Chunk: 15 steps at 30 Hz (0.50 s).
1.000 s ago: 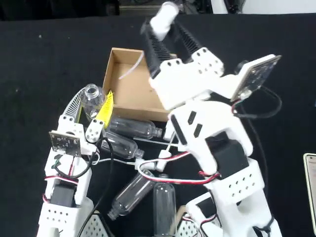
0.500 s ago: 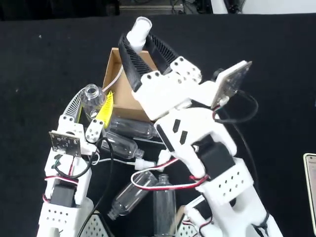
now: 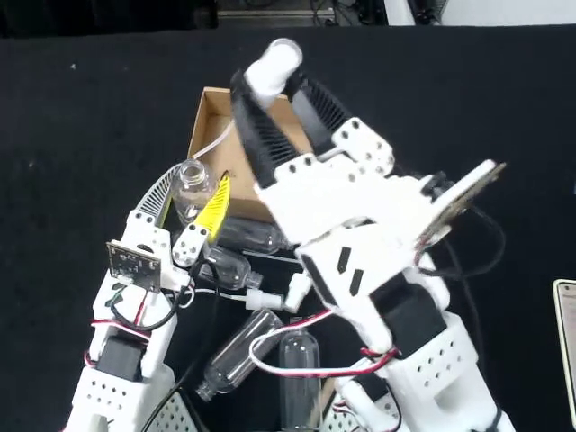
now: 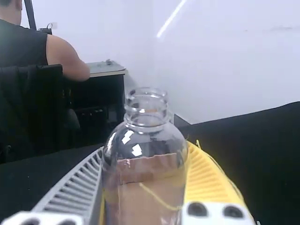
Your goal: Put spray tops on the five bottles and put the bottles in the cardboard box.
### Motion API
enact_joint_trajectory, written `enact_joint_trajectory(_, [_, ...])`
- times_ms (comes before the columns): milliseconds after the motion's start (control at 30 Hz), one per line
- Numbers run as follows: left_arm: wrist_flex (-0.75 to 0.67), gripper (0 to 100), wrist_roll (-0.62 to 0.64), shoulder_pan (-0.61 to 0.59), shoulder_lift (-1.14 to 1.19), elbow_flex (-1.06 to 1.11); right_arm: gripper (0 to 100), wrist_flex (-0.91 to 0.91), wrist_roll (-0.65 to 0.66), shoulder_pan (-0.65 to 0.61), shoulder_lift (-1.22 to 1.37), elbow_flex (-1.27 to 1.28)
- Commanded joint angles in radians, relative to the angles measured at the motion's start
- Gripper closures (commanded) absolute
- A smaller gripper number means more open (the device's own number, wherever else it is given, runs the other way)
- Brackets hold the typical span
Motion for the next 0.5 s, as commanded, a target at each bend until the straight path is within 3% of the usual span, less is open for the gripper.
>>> enact_joint_trajectory(0, [0.005,94,0.0,0.013,-0.025,0.019,98.8,-0.028,0.087,-0.069,0.028,0.01])
enact_joint_trajectory(267, [0.006,94,0.0,0.013,-0.025,0.019,98.8,0.012,0.192,-0.115,0.05,0.012])
enact_joint_trajectory(467, [0.006,94,0.0,0.012,-0.025,0.019,98.7,0.124,0.199,-0.137,0.042,0.036])
